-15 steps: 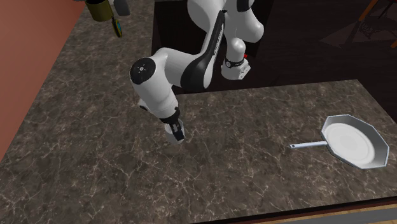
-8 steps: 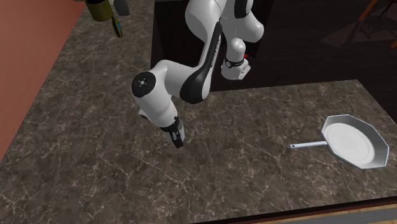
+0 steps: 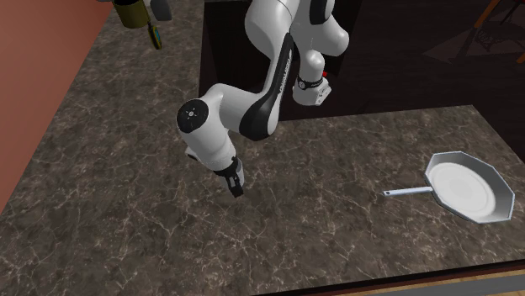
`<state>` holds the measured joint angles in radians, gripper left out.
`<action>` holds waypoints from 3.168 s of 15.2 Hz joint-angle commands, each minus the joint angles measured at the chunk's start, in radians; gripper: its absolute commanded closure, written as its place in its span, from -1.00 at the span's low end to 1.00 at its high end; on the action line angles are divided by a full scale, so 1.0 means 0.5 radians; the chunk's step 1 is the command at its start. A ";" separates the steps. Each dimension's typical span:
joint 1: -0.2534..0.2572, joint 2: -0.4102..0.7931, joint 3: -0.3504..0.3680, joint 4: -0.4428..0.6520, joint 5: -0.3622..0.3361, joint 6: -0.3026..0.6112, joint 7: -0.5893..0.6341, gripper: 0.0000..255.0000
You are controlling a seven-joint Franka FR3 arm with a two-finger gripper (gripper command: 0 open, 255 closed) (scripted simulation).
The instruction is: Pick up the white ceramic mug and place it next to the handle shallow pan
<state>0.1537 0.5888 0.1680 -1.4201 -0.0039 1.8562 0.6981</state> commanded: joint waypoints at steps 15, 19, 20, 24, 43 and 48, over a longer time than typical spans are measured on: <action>0.000 -0.032 0.003 0.057 0.004 -0.089 0.003 1.00; 0.000 -0.057 0.006 0.126 0.007 -0.182 0.007 1.00; 0.001 -0.062 0.006 0.145 0.007 -0.206 0.008 1.00; 0.002 -0.078 0.008 0.228 0.009 -0.304 0.013 1.00; 0.035 -0.010 0.014 0.852 0.001 -0.859 0.044 1.00; 0.059 -0.275 0.046 0.460 0.038 -0.725 0.119 1.00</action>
<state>0.1798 0.4873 0.1864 -1.1304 0.0100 1.4691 0.7471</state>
